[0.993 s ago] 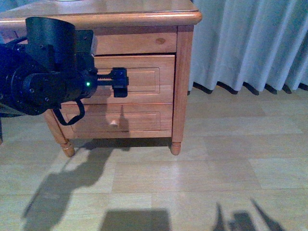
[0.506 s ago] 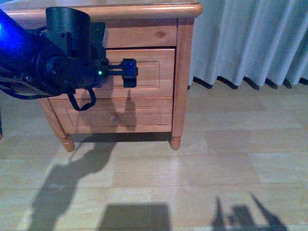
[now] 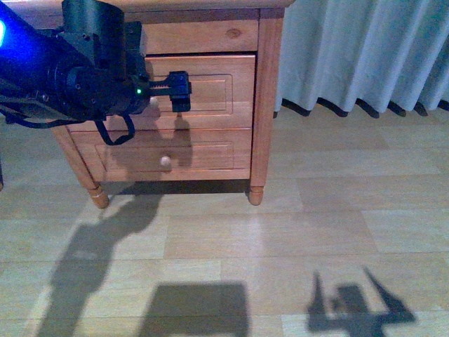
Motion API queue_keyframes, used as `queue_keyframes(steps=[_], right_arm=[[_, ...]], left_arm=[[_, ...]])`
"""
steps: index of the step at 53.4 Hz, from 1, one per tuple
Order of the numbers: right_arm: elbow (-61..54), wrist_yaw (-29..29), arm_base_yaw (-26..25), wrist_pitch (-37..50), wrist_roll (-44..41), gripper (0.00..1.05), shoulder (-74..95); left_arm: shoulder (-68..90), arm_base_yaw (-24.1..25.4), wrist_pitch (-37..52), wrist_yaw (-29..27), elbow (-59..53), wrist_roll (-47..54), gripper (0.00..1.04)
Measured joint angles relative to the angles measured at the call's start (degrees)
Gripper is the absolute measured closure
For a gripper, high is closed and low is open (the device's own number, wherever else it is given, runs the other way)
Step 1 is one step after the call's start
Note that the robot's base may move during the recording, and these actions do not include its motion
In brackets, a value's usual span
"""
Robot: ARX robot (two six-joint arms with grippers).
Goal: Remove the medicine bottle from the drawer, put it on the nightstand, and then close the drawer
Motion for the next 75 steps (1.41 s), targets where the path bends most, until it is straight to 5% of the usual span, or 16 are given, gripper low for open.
queue_keyframes(steps=[50, 75], right_arm=[[0.0, 0.0, 0.0, 0.0, 0.0, 0.07, 0.0], [0.0, 0.0, 0.0, 0.0, 0.0, 0.07, 0.0]], left_arm=[[5.49, 0.42, -0.2, -0.48, 4.87, -0.59, 0.07], [5.6, 0.66, 5.29, -2.16, 2.91, 2.05, 0.76]])
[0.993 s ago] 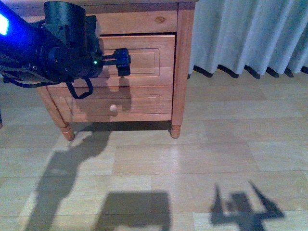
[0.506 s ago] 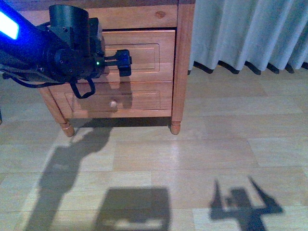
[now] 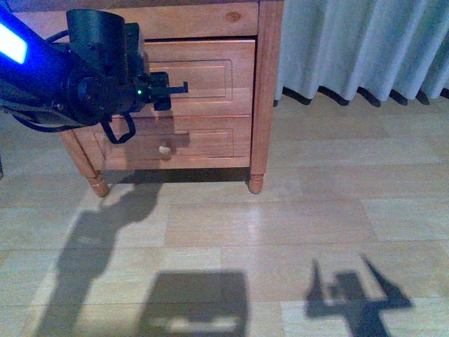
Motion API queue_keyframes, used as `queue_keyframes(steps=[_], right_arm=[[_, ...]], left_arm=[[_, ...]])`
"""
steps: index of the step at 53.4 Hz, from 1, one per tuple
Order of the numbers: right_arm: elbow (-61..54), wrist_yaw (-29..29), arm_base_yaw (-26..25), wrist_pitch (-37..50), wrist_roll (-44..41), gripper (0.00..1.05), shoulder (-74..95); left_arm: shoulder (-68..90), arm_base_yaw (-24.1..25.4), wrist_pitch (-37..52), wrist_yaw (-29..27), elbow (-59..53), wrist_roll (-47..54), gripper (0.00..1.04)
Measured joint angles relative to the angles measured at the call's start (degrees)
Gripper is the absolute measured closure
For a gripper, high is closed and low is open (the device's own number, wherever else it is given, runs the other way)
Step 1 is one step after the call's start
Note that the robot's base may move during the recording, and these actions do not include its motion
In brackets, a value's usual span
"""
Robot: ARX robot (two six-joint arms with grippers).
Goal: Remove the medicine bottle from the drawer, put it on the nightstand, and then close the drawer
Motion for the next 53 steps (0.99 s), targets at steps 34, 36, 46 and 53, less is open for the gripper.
queue_keyframes(steps=[34, 36, 46, 53], right_arm=[[0.0, 0.0, 0.0, 0.0, 0.0, 0.07, 0.0], [0.0, 0.0, 0.0, 0.0, 0.0, 0.07, 0.0], [0.0, 0.0, 0.0, 0.0, 0.0, 0.07, 0.0], [0.0, 0.0, 0.0, 0.0, 0.0, 0.07, 0.0]], left_arm=[[-9.77, -0.02, 14.29, 1.31, -23.76, 1.36, 0.78], [-10.6, -0.02, 15.37, 1.46, -25.81, 1.11, 0.78], [-15.52, -0.13, 21.9, 2.58, -38.38, -0.92, 0.78], [-18.36, -0.24, 27.28, 3.37, -47.39, -1.81, 0.79]])
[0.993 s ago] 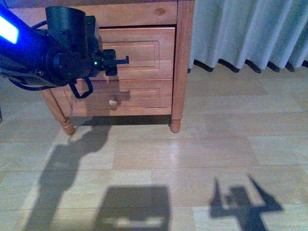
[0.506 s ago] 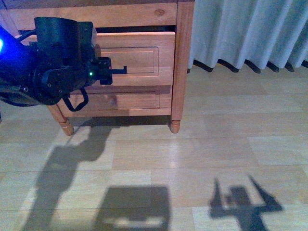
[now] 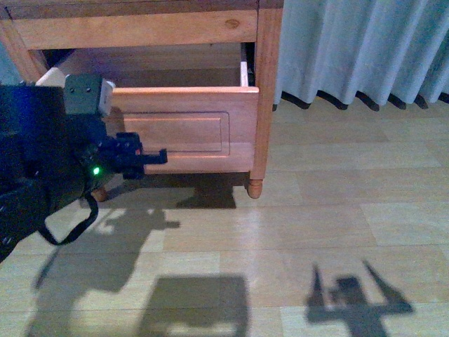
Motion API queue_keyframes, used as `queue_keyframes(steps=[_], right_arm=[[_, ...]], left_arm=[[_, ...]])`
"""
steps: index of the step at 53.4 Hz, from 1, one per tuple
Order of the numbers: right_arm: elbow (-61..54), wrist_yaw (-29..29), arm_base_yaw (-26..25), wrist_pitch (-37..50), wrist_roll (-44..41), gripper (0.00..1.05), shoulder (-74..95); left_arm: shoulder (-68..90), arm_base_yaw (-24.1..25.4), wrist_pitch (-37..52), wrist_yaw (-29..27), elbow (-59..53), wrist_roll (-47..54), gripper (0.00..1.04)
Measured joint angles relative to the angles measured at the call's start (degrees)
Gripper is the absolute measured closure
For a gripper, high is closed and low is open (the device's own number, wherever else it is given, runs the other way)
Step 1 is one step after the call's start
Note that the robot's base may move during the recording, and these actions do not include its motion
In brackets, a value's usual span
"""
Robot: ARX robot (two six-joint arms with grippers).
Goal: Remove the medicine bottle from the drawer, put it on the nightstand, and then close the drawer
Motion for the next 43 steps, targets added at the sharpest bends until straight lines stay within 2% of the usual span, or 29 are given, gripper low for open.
queue_keyframes(steps=[6, 16, 28, 38, 41, 43], right_arm=[[0.0, 0.0, 0.0, 0.0, 0.0, 0.07, 0.0], [0.0, 0.0, 0.0, 0.0, 0.0, 0.07, 0.0], [0.0, -0.02, 0.0, 0.0, 0.0, 0.07, 0.0], [0.0, 0.0, 0.0, 0.0, 0.0, 0.07, 0.0], [0.0, 0.0, 0.0, 0.0, 0.0, 0.07, 0.0], [0.0, 0.0, 0.0, 0.0, 0.0, 0.07, 0.0]], left_arm=[[-2.38, 0.0, 4.55, 1.03, -7.93, -0.42, 0.79], [-4.76, 0.0, 7.96, 2.51, -14.78, -1.09, 0.79], [-6.05, -2.16, 7.5, 0.48, -22.73, -3.21, 0.45], [-10.69, -8.33, 6.27, 0.28, -26.84, -7.08, 0.14], [-12.76, -9.33, 4.94, 0.31, -28.24, -8.26, 0.06], [-14.14, -9.57, 4.15, 0.31, -29.16, -8.96, 0.05]])
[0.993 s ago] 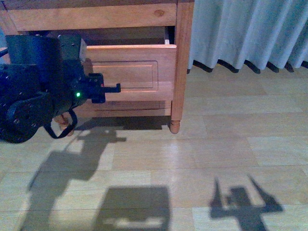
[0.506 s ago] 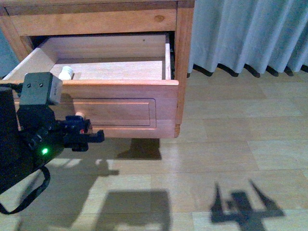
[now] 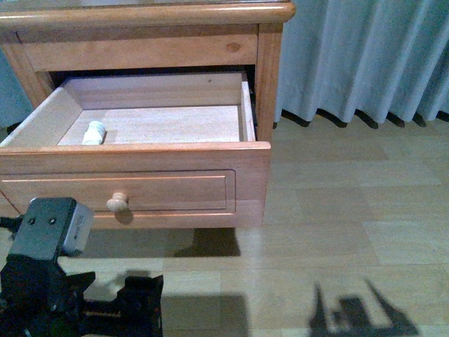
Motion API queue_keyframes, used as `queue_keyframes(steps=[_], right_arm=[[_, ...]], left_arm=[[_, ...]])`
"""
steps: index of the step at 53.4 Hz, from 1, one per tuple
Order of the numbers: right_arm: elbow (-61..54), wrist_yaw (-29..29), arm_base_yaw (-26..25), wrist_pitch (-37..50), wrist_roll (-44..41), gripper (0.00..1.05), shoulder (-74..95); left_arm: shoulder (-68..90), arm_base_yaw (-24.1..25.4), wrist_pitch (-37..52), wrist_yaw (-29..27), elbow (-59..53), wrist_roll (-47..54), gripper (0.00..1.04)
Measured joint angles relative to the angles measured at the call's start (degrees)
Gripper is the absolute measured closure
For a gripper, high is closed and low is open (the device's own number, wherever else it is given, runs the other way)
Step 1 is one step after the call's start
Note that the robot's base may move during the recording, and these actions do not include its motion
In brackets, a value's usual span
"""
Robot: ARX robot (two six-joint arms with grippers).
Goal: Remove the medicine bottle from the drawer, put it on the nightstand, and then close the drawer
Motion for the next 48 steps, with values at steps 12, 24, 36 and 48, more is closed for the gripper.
queue_keyframes(steps=[12, 24, 36, 48], right_arm=[[0.0, 0.0, 0.0, 0.0, 0.0, 0.07, 0.0], [0.0, 0.0, 0.0, 0.0, 0.0, 0.07, 0.0], [0.0, 0.0, 0.0, 0.0, 0.0, 0.07, 0.0], [0.0, 0.07, 0.0, 0.0, 0.0, 0.07, 0.0]], left_arm=[[-24.2, 3.85, -18.1, 5.11, -6.4, -3.02, 0.06], [-61.2, 11.17, -48.65, 14.23, -5.55, -2.32, 0.06], [-93.24, 15.1, -67.8, 11.47, -1.05, 1.7, 0.14], [-105.44, 20.72, -63.25, 0.22, -7.48, 12.46, 0.66]])
